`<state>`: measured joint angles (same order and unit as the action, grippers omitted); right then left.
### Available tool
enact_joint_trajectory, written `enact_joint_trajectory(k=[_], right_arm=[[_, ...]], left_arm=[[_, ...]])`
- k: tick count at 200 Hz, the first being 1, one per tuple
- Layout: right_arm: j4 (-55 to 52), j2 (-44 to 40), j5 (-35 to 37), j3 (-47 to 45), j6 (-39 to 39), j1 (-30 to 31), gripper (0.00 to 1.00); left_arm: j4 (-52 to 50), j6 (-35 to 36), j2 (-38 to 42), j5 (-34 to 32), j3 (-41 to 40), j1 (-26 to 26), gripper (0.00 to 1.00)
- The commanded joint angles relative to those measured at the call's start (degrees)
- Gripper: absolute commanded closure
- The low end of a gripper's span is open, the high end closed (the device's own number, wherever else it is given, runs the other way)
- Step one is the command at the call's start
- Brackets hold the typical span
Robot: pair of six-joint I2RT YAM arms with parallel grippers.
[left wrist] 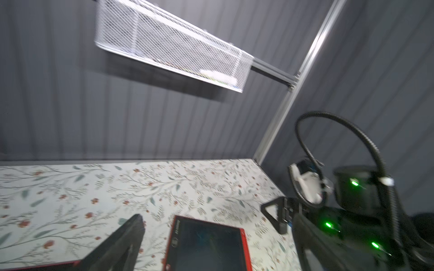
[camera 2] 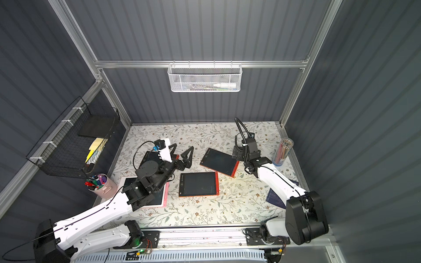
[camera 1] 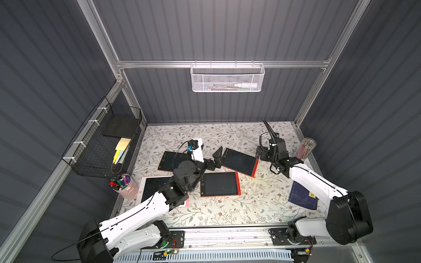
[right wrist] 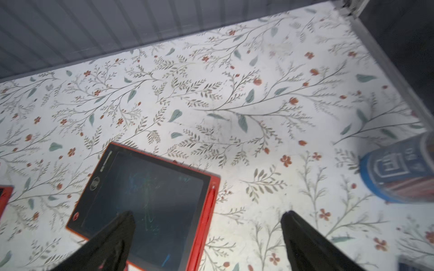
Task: Place the stylus back onto the writing tablet
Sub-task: Reset both arms
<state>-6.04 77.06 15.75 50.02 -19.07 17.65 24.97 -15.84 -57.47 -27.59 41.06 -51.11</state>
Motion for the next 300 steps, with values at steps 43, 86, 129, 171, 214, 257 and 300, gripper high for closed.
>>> enact_joint_trajectory(k=[43, 86, 129, 171, 214, 257, 300], right_arm=[[21.40, -2.01, 5.86, -14.46, 10.57, -3.16, 0.01], [37.06, 0.29, -0.98, -19.62, 13.03, -8.98, 0.01], [37.17, -0.78, -4.91, -20.93, 11.22, -10.71, 0.01], [54.09, 2.88, 2.24, -29.80, 14.66, -11.43, 0.01], [47.44, 2.01, -0.56, -27.61, 11.59, -11.85, 0.01], [45.26, 2.39, -2.67, -26.39, 11.61, -11.74, 0.01], [45.49, 2.22, -4.79, -26.47, 13.62, -9.17, 0.01]], left_arm=[[17.10, 7.23, -2.76, -8.77, -8.77, 16.42, 0.01], [33.29, 12.09, -4.91, -2.73, -17.34, 29.13, 0.01], [48.56, 13.66, -14.78, -1.74, -21.97, 37.49, 0.01], [60.97, 15.21, -22.84, 4.42, -23.07, 41.74, 0.01], [71.28, 17.42, -26.32, 8.85, -24.00, 43.89, 0.01], [76.72, 16.01, -28.02, 12.05, -24.71, 44.38, 0.01], [71.91, 15.75, -30.88, 20.23, -20.60, 44.43, 0.00]])
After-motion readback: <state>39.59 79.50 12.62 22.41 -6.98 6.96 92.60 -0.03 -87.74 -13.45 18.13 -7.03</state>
